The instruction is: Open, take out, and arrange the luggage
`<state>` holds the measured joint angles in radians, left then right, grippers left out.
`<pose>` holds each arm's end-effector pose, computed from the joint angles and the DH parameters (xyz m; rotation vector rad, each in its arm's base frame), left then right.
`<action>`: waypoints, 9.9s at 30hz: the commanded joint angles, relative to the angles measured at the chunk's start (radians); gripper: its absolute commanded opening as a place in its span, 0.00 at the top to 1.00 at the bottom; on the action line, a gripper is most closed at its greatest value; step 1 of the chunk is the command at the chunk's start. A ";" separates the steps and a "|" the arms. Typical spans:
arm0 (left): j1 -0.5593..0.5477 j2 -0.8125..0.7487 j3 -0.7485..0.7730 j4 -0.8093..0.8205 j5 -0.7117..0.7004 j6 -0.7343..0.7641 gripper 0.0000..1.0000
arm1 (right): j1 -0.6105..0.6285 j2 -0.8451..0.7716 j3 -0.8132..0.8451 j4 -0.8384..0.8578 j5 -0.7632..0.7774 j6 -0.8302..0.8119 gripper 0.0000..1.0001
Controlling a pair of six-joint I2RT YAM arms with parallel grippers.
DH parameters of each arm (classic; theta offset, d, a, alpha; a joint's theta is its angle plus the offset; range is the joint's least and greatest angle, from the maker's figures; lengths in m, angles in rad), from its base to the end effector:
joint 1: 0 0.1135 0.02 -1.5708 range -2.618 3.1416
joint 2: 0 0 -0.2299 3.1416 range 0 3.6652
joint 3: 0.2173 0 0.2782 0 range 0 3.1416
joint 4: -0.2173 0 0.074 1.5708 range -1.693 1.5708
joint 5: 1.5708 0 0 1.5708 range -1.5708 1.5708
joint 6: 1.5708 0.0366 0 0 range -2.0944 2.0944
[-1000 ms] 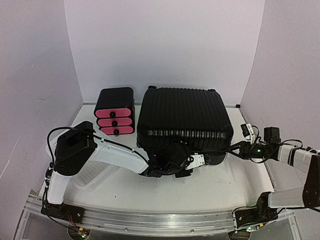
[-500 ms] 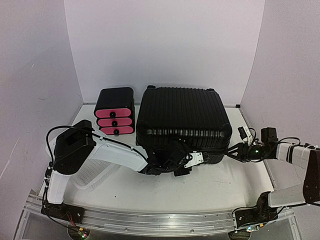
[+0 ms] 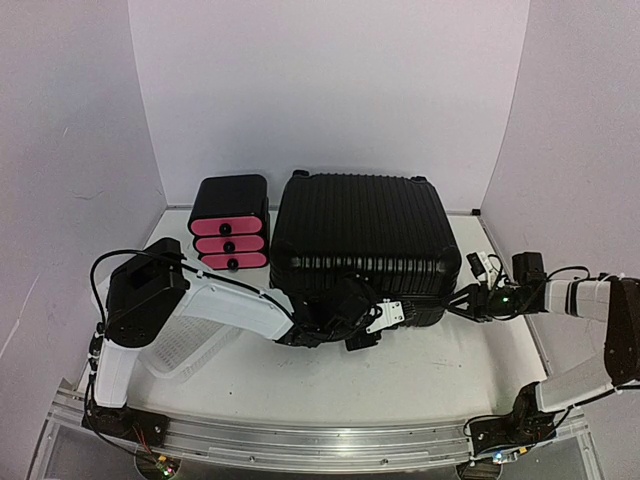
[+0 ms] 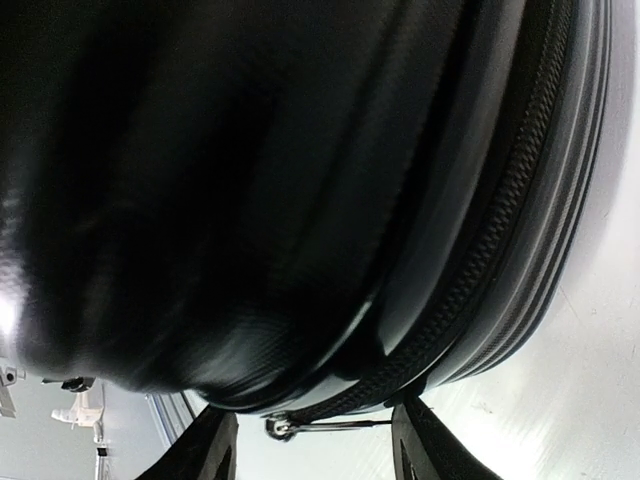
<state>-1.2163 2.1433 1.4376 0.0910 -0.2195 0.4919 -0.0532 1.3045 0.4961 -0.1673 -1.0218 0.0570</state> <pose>0.1740 -0.4473 0.1129 1.5550 1.5191 -0.1748 0.2440 0.0183 0.1032 -0.2640 2.2830 1.2709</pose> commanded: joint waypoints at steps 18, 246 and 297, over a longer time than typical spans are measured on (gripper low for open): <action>0.052 -0.030 -0.014 -0.031 -0.145 -0.072 0.95 | 0.015 -0.116 -0.021 0.077 -0.047 0.007 0.78; 0.005 -0.089 -0.200 -0.053 -0.275 -0.163 1.00 | 0.031 0.670 0.851 0.111 0.339 -0.575 1.00; -0.093 -0.363 -0.130 -0.295 -0.101 -0.298 0.34 | -0.014 0.566 1.040 -0.648 0.794 0.193 0.02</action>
<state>-1.2884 1.9858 1.2953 -0.0711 -0.4606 0.3004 -0.0780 2.0266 1.6161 -0.5468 -0.3061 -0.0990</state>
